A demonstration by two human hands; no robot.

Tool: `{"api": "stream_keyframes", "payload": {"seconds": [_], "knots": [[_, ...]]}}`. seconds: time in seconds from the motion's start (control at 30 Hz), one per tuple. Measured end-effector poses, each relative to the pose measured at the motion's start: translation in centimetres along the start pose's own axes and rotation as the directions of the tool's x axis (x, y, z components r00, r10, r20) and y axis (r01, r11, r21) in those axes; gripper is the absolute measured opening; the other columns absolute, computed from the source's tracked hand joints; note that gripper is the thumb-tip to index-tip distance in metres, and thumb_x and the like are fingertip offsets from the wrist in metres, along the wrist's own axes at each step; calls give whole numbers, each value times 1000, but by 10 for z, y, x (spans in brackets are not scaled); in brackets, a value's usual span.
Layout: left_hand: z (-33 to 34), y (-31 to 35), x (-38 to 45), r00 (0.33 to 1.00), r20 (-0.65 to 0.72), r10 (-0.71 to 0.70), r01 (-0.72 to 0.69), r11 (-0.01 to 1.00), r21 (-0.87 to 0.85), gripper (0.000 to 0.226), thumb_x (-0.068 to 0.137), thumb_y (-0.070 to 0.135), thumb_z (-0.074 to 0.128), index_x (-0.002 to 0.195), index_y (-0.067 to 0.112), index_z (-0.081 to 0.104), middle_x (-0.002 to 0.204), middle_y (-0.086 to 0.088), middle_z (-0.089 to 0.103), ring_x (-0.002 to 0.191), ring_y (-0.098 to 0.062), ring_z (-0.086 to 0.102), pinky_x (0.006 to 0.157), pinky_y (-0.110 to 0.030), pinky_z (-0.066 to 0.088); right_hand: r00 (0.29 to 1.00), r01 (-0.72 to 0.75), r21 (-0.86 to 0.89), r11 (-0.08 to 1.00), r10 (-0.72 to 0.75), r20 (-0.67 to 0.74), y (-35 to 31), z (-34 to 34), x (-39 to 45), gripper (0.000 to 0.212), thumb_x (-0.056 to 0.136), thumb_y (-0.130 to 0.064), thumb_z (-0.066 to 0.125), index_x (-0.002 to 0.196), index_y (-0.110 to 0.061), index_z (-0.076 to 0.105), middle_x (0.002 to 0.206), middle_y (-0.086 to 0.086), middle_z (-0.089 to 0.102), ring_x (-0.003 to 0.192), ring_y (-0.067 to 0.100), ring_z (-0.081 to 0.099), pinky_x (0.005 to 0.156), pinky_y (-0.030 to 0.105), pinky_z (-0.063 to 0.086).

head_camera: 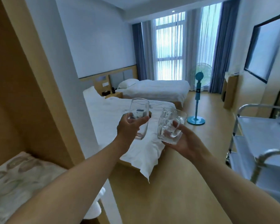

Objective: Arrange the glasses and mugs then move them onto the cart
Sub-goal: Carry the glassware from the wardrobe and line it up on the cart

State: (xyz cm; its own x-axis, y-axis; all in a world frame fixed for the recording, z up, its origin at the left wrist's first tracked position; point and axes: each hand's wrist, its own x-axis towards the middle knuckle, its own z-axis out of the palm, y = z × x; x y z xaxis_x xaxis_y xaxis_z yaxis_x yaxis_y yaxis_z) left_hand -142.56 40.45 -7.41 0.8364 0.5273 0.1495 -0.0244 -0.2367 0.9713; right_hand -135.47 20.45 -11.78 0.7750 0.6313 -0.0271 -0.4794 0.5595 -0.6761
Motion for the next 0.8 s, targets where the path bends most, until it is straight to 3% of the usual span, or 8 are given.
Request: {"api": "stream_keyframes", "payload": {"seconds": [0.07, 0.17, 0.2, 0.3, 0.37, 0.53, 0.63, 0.8], "knots": [[42, 1, 14, 999, 39, -2, 3, 1000, -26, 82, 77, 47, 84, 143, 18, 45, 116, -2, 65, 100, -23, 68, 88, -45, 59, 999, 33, 9, 999, -33, 13, -23, -32, 3, 54, 85, -18, 75, 135, -7, 58, 133, 19, 64, 119, 36, 64, 111, 55, 41], [103, -3, 32, 993, 120, -18, 22, 999, -36, 85, 71, 50, 87, 140, 20, 47, 114, 1, 64, 103, -23, 67, 90, -43, 58, 996, 73, 13, 997, -72, -52, -55, -82, 7, 87, 58, -22, 97, 135, -6, 59, 134, 19, 61, 128, 38, 56, 111, 58, 40], [122, -5, 37, 989, 146, -20, 24, 999, -26, 90, 67, 54, 88, 140, 21, 48, 116, 0, 64, 104, -22, 67, 90, -42, 58, 993, 83, 5, 997, -82, -85, -65, -97, 7, 88, 62, -23, 95, 140, -6, 56, 136, 20, 59, 131, 39, 54, 110, 59, 41], [172, -11, 51, 979, 205, -11, 11, 1000, -3, 103, 53, 65, 88, 139, 24, 51, 119, -2, 66, 104, -21, 68, 93, -42, 57, 982, 77, -13, 997, -78, -170, -95, -143, 10, 53, 98, -25, 61, 147, -9, 49, 136, 19, 61, 123, 38, 61, 99, 57, 50], [201, -13, 56, 970, 241, -19, 18, 1000, 6, 101, 56, 61, 90, 141, 25, 48, 119, -2, 65, 106, -22, 67, 95, -41, 56, 979, 71, -23, 997, -74, -192, -112, -168, 12, 48, 101, -24, 56, 146, -10, 50, 135, 17, 62, 119, 36, 64, 97, 55, 51], [261, -22, 79, 947, 309, -88, 85, 996, 23, 88, 67, 52, 89, 139, 26, 46, 119, 0, 64, 105, -21, 66, 94, -40, 55, 978, 101, -92, 991, -116, -174, -140, -204, 12, 77, 62, -28, 94, 131, -10, 65, 130, 17, 65, 119, 37, 62, 108, 60, 42], [289, -30, 100, 928, 357, -106, 96, 994, 46, 90, 62, 57, 90, 136, 29, 47, 117, 2, 65, 102, -19, 67, 88, -38, 58, 978, 107, -131, 986, -129, -165, -151, -222, 17, 75, 56, -31, 97, 123, -11, 70, 125, 17, 66, 114, 36, 64, 108, 60, 42], [335, -41, 142, 903, 421, -87, 68, 996, 60, 91, 58, 64, 90, 132, 34, 47, 115, 5, 64, 99, -16, 67, 67, -26, 52, 953, 148, -95, 984, -168, -251, -163, -248, 38, 95, 51, -29, 99, 135, -8, 61, 126, 19, 66, 112, 38, 65, 97, 56, 51]]}}
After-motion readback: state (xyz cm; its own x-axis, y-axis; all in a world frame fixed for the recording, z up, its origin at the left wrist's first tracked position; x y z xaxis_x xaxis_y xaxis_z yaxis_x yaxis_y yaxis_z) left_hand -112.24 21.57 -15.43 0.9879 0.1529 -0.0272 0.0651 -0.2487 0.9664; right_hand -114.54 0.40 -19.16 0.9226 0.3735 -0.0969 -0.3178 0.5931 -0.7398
